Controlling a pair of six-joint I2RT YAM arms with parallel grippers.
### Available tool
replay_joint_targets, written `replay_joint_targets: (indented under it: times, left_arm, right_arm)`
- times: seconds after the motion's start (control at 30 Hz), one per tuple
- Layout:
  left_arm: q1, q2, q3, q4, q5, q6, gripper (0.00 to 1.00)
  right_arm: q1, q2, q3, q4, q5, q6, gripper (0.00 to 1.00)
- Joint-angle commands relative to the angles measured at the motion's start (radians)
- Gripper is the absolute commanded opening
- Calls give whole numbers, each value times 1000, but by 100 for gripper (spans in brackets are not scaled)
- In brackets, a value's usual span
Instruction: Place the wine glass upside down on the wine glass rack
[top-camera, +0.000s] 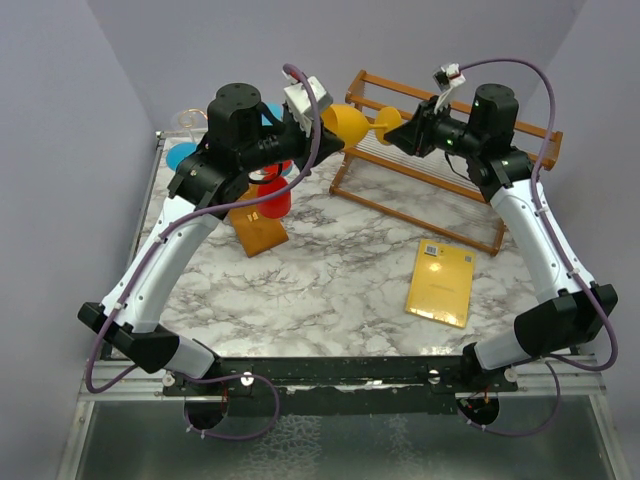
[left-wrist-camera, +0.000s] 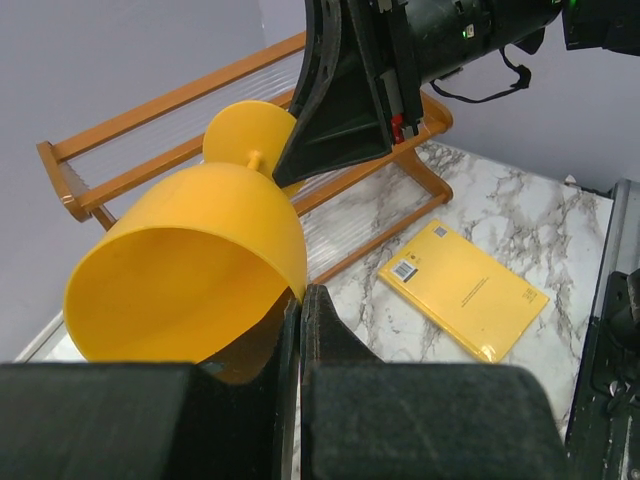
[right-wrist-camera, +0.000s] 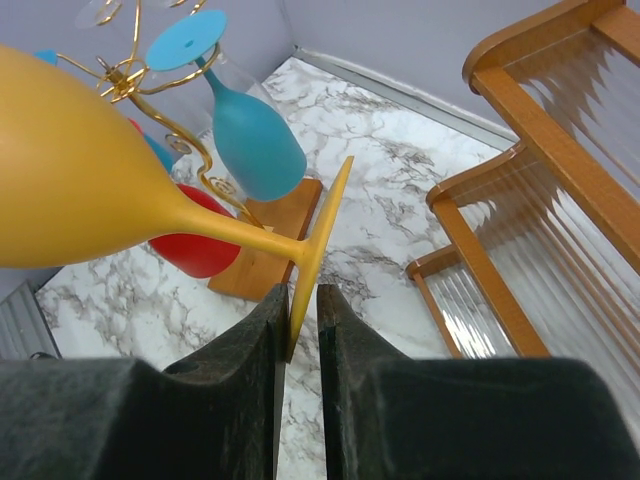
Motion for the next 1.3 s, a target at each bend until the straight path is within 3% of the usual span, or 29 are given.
replay_joint_targets:
  times: [0.0, 0.2, 0.27, 0.33, 0.47, 0.57, 0.67, 0.83, 1.0, 1.27]
  left_arm:
    - [-2, -29, -5, 39, 35, -12, 0]
    - [-2, -32, -9, 36, 37, -9, 0]
    - [-2, -36, -12, 29, 43, 3, 1]
    - [-2, -43, -18, 17, 47, 23, 14]
    - [2, -65, -27, -49, 46, 86, 53]
    - [12, -89, -19, -147, 71, 207, 70]
    - [21, -113, 6, -259, 80, 361, 81]
    - [26, -145, 58, -421, 74, 563, 83]
    - [28, -165, 40, -466, 135, 588, 82]
    - [30, -129, -55, -376, 194, 560, 78]
  right_arm:
    - [6, 6, 33, 47, 45, 8, 18]
    - [6, 1, 31, 42, 87, -12, 2]
    - [6, -5, 25, 44, 114, -23, 1]
    - [6, -9, 22, 41, 139, -41, 1]
    - [5, -38, -17, 69, 217, -91, 1]
    - [4, -66, -56, 91, 281, -160, 1]
    - [4, -85, -65, 85, 252, -308, 1]
    - [6, -88, -8, -116, 79, -648, 1]
    - [11, -165, -68, -259, -103, -925, 1]
    - [89, -188, -86, -428, -285, -1082, 1]
